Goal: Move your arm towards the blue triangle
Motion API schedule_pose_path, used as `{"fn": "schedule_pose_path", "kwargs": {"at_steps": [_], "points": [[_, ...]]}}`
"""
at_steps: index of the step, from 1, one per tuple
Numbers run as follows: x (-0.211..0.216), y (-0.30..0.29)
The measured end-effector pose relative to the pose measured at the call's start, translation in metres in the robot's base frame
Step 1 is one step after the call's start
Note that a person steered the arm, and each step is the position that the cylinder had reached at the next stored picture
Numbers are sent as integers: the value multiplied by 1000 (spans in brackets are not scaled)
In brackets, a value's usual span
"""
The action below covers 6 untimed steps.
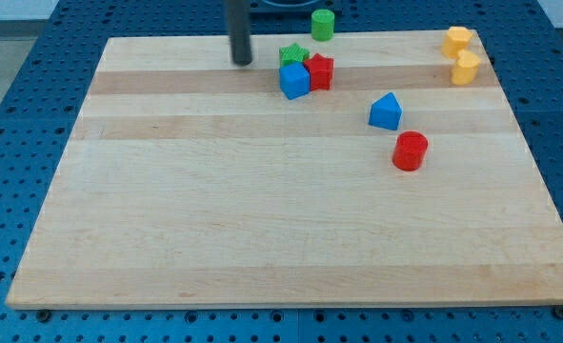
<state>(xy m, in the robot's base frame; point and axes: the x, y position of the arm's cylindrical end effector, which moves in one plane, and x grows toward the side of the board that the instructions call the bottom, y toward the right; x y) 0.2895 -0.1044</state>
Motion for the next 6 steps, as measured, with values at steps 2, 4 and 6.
{"fn": "schedule_pose_path", "kwargs": {"at_steps": [2, 4, 6], "points": [[100, -26], [100, 8], [95, 113]]}}
